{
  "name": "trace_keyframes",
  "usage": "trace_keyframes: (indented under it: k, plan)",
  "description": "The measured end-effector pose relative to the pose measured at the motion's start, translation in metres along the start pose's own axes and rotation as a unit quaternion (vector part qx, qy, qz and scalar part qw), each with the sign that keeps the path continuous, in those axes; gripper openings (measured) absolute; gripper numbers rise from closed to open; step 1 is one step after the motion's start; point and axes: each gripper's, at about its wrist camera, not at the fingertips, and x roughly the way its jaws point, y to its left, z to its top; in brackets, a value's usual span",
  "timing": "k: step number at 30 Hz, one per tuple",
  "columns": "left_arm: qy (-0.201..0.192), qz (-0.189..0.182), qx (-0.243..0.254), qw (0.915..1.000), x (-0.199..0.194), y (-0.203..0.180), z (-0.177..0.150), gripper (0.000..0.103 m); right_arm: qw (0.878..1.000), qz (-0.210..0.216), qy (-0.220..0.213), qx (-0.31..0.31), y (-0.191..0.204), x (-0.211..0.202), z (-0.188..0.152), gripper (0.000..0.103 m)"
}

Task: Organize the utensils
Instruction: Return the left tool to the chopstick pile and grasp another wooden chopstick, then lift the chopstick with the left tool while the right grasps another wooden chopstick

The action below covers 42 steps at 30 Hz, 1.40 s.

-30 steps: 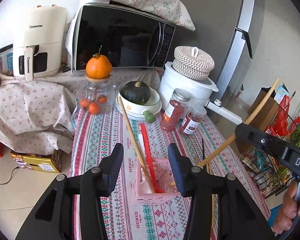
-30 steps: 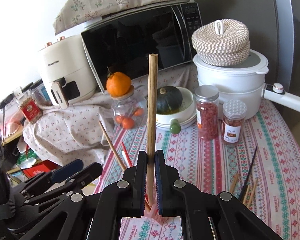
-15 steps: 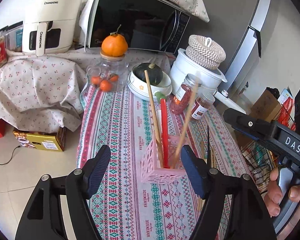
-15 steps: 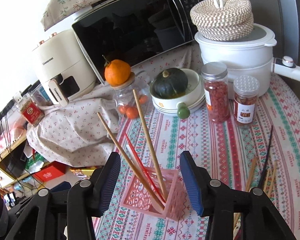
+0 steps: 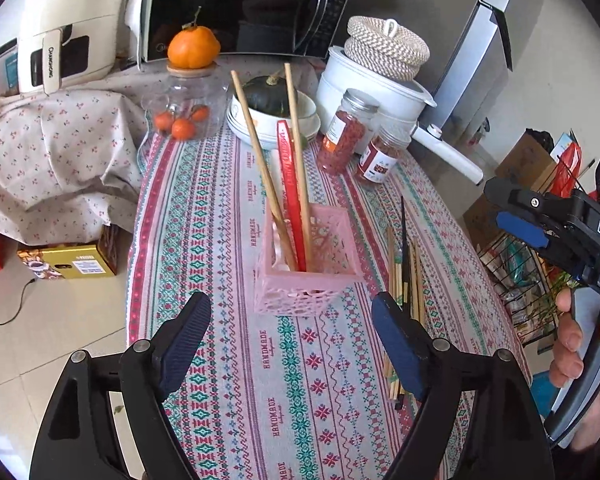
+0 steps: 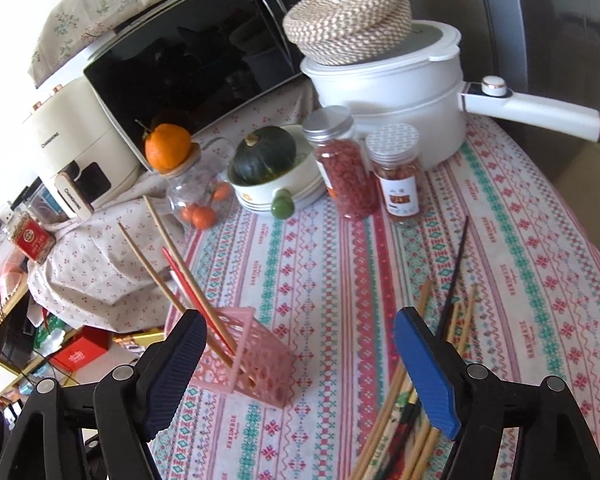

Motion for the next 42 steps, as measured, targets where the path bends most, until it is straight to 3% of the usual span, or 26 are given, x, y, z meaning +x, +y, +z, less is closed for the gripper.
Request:
trace_keyframes:
  k: [15,22,32,35,37,40,42]
  plan:
    - [0.051,-0.016,0.069,0.9962,0.035,-0.076,-0.015,0.085,0.995,-0.078,0.055,0.013,-0.078,-0.009,-0.019,0.085]
    - [0.067,0.001,0.11,0.9917,0.059,-0.112,-0.02,0.085,0.993,-0.097,0.068,0.019,-0.106,-0.013,-0.023,0.085]
    - [0.102,0.019,0.129,0.9862,0.115,-0.157,-0.005,0.084,0.986,-0.133,0.089,0.05,-0.153,-0.005,-0.024,0.085]
    - [0.104,0.03,0.138,0.9845,0.137,-0.167,0.007,0.074,0.985,-0.135,0.098,0.055,-0.163,0.001,-0.024,0.085]
    - [0.111,0.034,0.136,0.9838,0.154,-0.172,0.017,0.056,0.984,-0.137,0.103,0.053,-0.167,0.006,-0.024,0.085]
    - [0.128,0.033,0.118,0.9841,0.181,-0.173,0.032,0.038,0.983,-0.136,0.112,0.054,-0.173,0.012,-0.024,0.085]
    - [0.135,0.039,0.114,0.9835,0.196,-0.173,0.04,0.031,0.983,-0.134,0.116,0.056,-0.176,0.014,-0.024,0.085]
